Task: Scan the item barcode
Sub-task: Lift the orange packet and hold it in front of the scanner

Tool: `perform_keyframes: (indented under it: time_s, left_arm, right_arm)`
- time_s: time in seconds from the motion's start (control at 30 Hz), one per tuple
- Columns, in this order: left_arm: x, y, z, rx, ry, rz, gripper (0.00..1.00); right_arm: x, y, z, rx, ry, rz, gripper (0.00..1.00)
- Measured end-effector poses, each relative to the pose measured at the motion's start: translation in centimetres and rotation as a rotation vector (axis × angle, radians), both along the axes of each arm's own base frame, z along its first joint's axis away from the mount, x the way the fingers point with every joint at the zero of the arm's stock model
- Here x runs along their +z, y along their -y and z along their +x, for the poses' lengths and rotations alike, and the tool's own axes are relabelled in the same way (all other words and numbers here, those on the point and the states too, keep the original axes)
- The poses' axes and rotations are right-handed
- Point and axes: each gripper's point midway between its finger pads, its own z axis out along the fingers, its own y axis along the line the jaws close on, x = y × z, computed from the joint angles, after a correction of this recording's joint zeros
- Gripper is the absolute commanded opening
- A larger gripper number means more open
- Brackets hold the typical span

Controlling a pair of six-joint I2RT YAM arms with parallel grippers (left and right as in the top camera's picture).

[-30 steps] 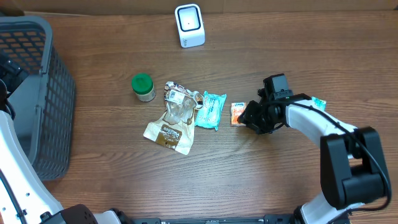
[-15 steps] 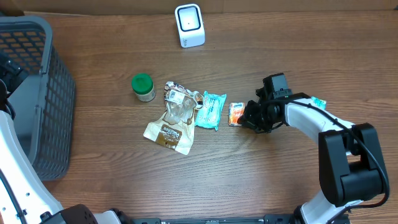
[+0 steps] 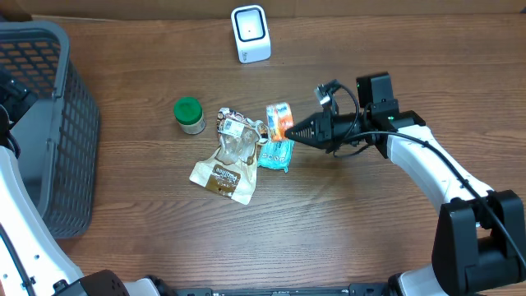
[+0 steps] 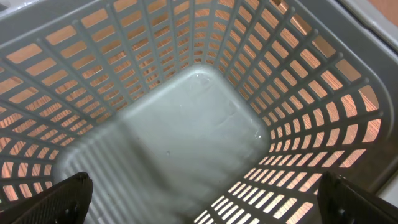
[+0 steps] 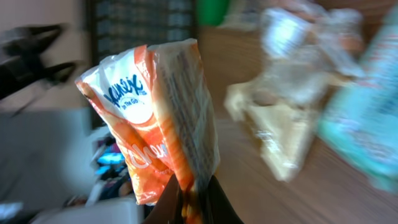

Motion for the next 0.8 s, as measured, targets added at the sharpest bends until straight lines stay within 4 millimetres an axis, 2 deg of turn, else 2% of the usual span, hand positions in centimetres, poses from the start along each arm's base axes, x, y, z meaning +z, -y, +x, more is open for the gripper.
perform_keyframes:
  time_s: [0.17, 0.3, 0.4, 0.63, 0.7, 0.8]
  left_arm:
    - [0.0, 0.0, 0.0, 0.0, 0.0, 0.0, 1.0]
    - [0.0, 0.0, 0.0, 0.0, 0.0, 0.0, 1.0]
    - [0.0, 0.0, 0.0, 0.0, 0.0, 0.0, 1.0]
    - [0.0, 0.0, 0.0, 0.0, 0.0, 0.0, 1.0]
    - [0.0, 0.0, 0.0, 0.0, 0.0, 0.0, 1.0]
    - [0.0, 0.0, 0.0, 0.0, 0.0, 0.0, 1.0]
  right_arm:
    - [3.6, -0.8, -0.3, 0.082, 0.016, 0.156, 0.04]
    - [5.4, -0.9, -0.5, 0.125, -0.009, 0.219, 0.04]
    - [5.9, -1.0, -0.6, 0.137, -0.012, 0.233, 0.04]
    - [5.6, -1.0, -0.4, 0.116, -0.037, 0.219, 0.04]
    - [4.6, -1.2, 0.0, 0.075, -0.056, 0.178, 0.04]
    - [2.1, -1.9, -0.5, 0.024, -0.123, 0.072, 0.04]
